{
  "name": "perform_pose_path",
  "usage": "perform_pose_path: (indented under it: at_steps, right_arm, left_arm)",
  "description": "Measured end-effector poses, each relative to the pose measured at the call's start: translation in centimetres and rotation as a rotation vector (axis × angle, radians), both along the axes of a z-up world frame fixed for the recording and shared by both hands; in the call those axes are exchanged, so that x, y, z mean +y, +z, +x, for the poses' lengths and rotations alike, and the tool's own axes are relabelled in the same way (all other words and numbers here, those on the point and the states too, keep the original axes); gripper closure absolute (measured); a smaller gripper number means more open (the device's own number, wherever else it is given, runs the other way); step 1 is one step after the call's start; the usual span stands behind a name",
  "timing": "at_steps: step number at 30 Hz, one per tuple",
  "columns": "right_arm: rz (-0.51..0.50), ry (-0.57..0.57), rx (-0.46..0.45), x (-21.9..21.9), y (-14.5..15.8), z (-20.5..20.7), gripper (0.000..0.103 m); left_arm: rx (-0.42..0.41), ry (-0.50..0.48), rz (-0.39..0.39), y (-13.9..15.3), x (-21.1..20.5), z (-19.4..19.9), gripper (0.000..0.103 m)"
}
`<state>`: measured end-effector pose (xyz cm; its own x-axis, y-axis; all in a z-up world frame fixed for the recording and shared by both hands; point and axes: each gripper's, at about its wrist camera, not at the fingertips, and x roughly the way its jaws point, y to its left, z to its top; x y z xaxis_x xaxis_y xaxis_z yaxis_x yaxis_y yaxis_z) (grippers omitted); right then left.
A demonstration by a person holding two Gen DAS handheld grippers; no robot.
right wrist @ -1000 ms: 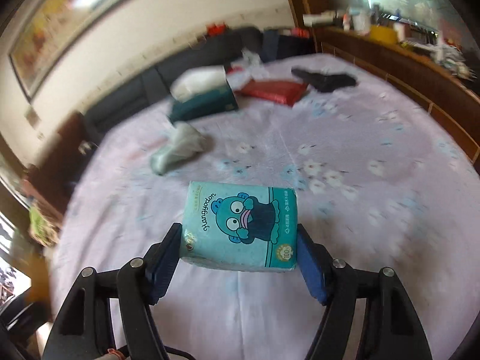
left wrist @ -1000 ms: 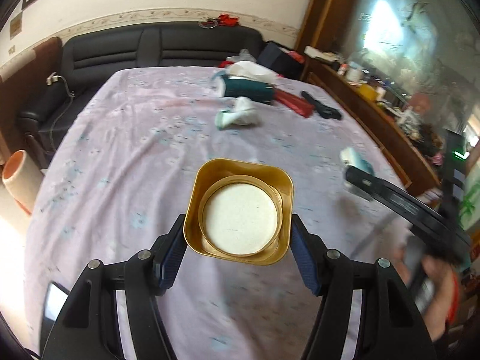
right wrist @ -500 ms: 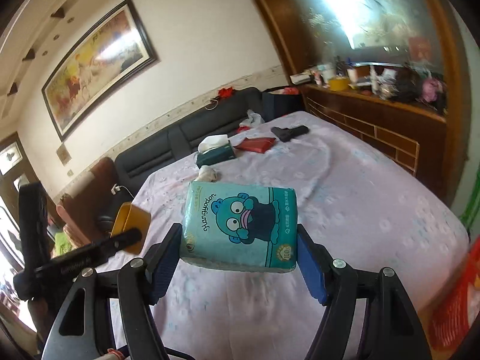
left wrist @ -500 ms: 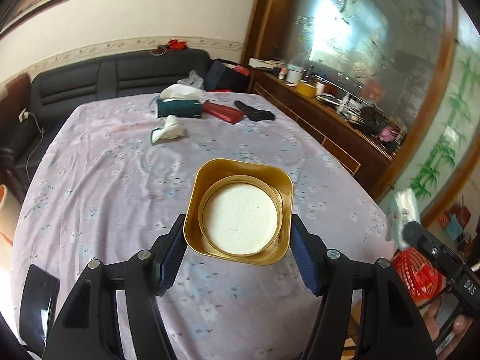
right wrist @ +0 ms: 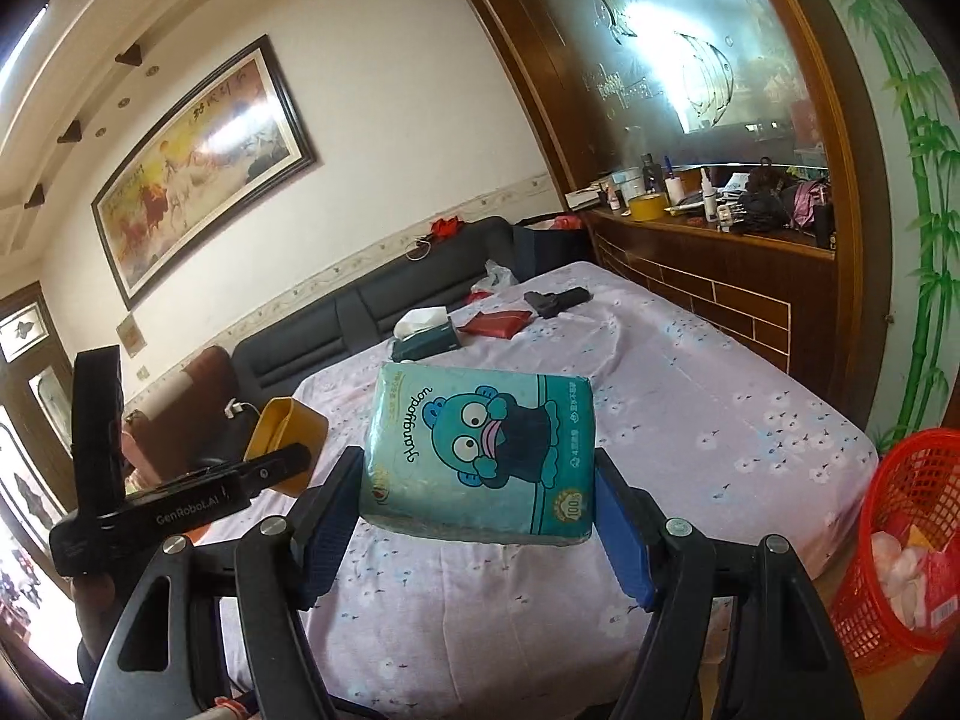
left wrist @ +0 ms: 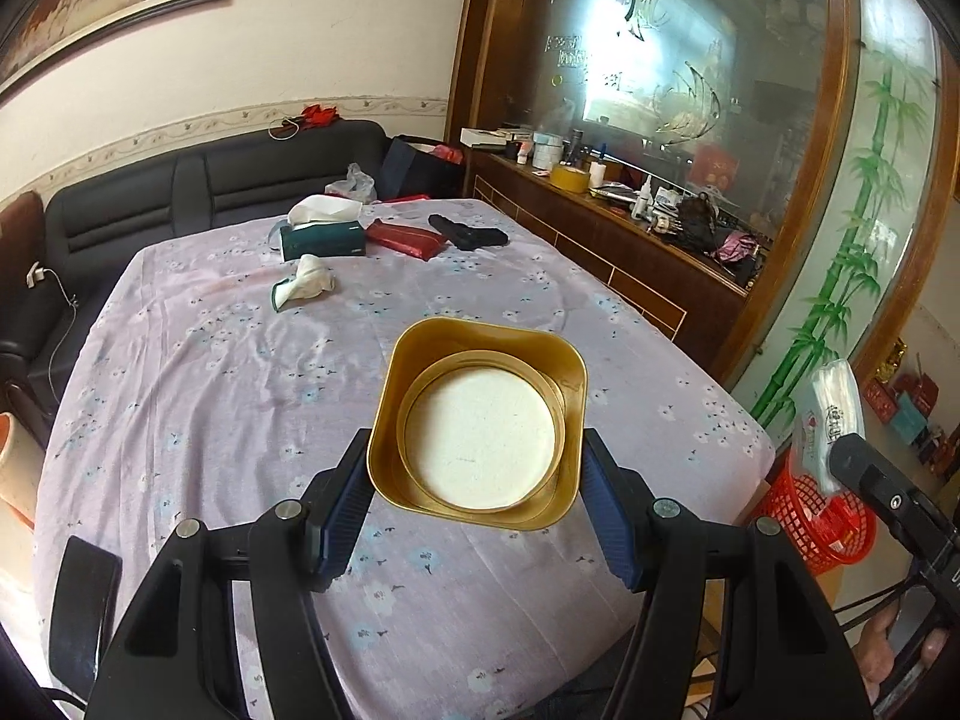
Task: Collect trash
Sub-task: 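Carry the yellow container and teal tissue pack toward the red wastebasket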
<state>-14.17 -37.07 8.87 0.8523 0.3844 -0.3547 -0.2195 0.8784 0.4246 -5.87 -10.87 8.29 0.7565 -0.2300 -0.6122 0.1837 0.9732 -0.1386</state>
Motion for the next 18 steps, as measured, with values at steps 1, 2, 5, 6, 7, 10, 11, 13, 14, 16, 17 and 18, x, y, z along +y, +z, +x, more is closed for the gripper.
perform_pose_path:
  at_steps: [1,2,5,6,7,10,11,13,14,16,17,18]
  right_arm:
    - [0.000,-0.004,-0.001,0.0,0.1,0.0,0.027]
    - [-0.002,-0.005,-0.005,0.1,0.2,-0.2,0.026]
    - [-0.004,-0.002,-0.014,0.1,0.2,-0.5,0.026]
    - [-0.004,0.003,-0.018,0.0,0.2,-0.6,0.026]
    - [-0.007,0.006,-0.024,-0.1,0.2,-0.8,0.026]
    - [-0.020,0.002,-0.029,-0.3,0.3,-1.2,0.026]
    - [-0.021,0.002,-0.029,-0.4,0.3,-1.2,0.026]
    - [-0.024,-0.009,-0.028,-0.7,0.3,-1.5,0.026]
    - [-0.023,-0.016,-0.028,-0.9,0.3,-1.6,0.026]
    - [-0.024,-0.028,-0.029,-1.3,0.4,-1.9,0.026]
    - [-0.026,-0.035,-0.031,-1.5,0.5,-2.0,0.026]
    - [-0.028,-0.042,-0.033,-1.6,0.6,-2.2,0.026]
  left_arm:
    - [-0.005,-0.001,0.002,0.1,-0.1,-0.2,0.039]
    - [-0.008,-0.002,0.005,0.2,-0.2,-0.4,0.039]
    - [-0.017,-0.009,0.009,0.4,-0.4,-0.9,0.039]
    - [-0.019,-0.012,0.012,0.4,-0.6,-1.1,0.039]
    - [-0.022,-0.015,0.012,0.5,-0.7,-1.3,0.039]
    - [-0.028,-0.026,0.011,0.7,-1.0,-1.6,0.039]
    - [-0.029,-0.030,0.010,0.8,-1.0,-1.7,0.039]
    - [-0.031,-0.039,0.008,0.8,-1.1,-1.7,0.039]
    - [-0.031,-0.045,0.006,0.9,-1.2,-1.8,0.039]
    - [-0.032,-0.055,0.002,0.9,-1.4,-1.9,0.038]
    - [-0.033,-0.060,0.002,0.9,-1.5,-1.9,0.039]
    - [-0.032,-0.066,0.001,0.9,-1.6,-1.9,0.039]
